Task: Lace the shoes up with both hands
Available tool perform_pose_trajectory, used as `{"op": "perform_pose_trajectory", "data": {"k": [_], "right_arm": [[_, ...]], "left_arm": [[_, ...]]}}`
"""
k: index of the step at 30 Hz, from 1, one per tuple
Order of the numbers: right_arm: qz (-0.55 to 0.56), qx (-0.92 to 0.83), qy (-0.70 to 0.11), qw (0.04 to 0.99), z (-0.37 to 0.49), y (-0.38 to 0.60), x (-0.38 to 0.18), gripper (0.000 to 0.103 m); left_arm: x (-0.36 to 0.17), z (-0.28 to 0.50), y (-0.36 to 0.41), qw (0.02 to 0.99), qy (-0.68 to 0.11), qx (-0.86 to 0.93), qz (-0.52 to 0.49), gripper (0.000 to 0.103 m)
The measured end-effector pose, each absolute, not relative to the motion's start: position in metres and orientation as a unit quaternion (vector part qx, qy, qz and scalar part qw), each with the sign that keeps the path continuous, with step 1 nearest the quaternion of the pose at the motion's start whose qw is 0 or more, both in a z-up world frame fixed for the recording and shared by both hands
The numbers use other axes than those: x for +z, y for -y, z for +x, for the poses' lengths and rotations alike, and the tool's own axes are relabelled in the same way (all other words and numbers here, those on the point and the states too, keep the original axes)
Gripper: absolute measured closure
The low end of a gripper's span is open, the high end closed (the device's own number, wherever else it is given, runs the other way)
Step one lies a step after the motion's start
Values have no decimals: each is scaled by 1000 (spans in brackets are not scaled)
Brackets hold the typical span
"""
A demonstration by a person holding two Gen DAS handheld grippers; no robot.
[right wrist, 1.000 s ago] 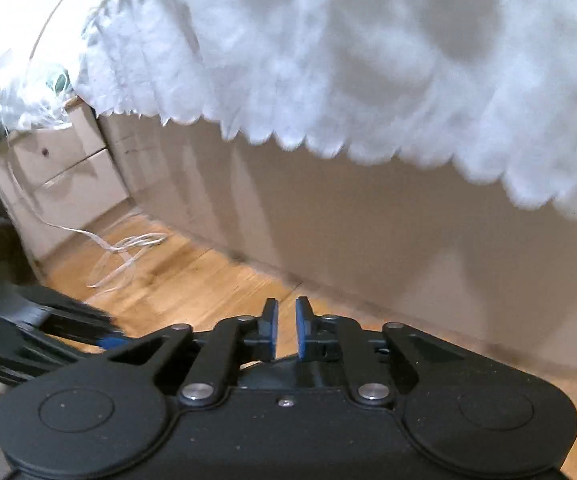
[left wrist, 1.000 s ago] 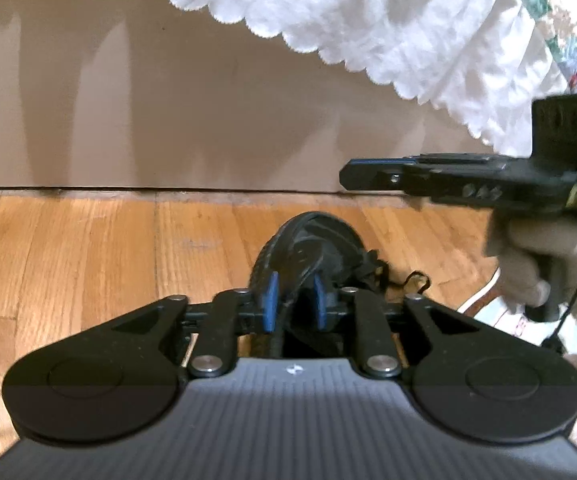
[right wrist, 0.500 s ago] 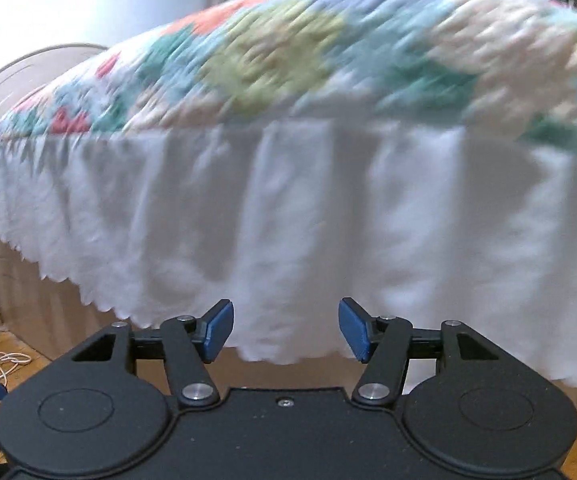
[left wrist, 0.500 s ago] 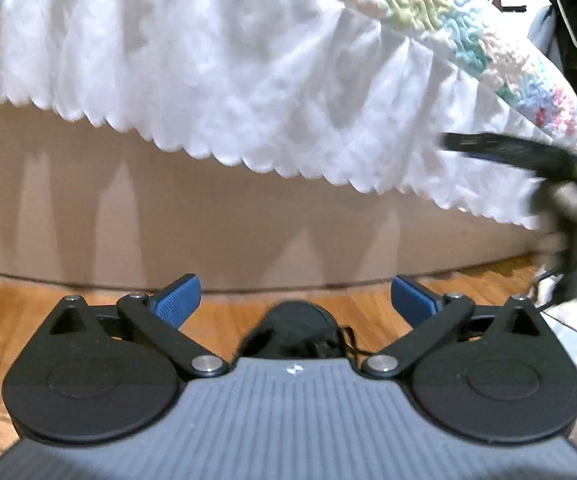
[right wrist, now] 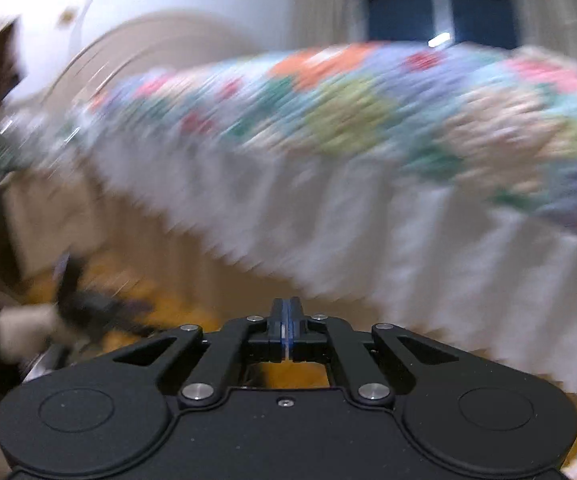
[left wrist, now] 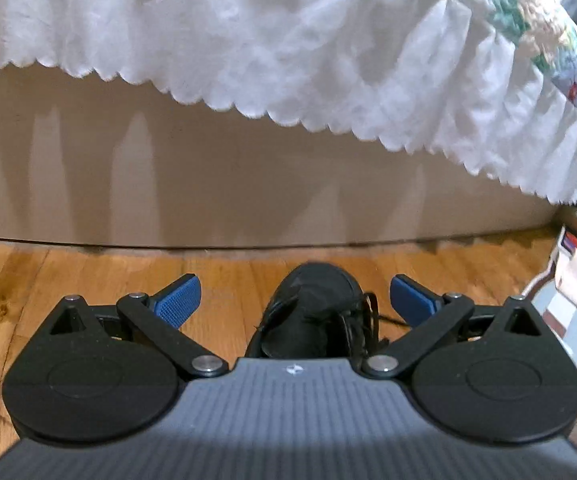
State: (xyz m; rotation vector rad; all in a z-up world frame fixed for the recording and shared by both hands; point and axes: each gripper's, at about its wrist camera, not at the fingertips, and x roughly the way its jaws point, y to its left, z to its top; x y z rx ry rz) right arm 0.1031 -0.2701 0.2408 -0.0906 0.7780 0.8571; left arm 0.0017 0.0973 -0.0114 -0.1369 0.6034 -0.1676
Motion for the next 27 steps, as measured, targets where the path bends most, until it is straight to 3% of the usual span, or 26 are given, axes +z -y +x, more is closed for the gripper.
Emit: {"op": "perform_pose_trajectory", "data": {"k": [2, 4, 6, 8, 15, 23, 24, 25, 27], "right_arm": [[-63, 438, -385, 810, 110, 231, 214, 100], [-72, 462, -400, 788, 121, 193, 181, 100], [-79, 487, -417, 763, 135, 156, 146, 99], [-96, 511, -437, 734, 149, 120, 110, 98], [-115, 560, -492, 656, 172, 58, 37, 96], [-110, 606, -530, 583, 185, 42, 13, 76], [-108, 616, -531, 572, 186, 41, 11, 76], [-106, 625, -537, 556, 188, 40, 9, 76], [-116, 632, -555, 528, 189, 34, 0, 73]], "left_arm": [[-13, 6, -98, 946, -306, -91, -62, 8], [-14, 13, -99, 942, -316, -96, -57, 25], [-15, 21, -100, 934, -337, -104, -59, 52], [-17, 28, -103, 924, -358, -121, -61, 59], [-11, 40, -101, 909, -385, -157, 14, 61], [-32, 67, -111, 891, -415, -187, 4, 61], [-37, 69, -114, 888, -419, -191, -8, 65], [-42, 72, -118, 883, -426, -195, -22, 79], [-50, 78, -129, 874, -439, -197, -75, 85]]}}
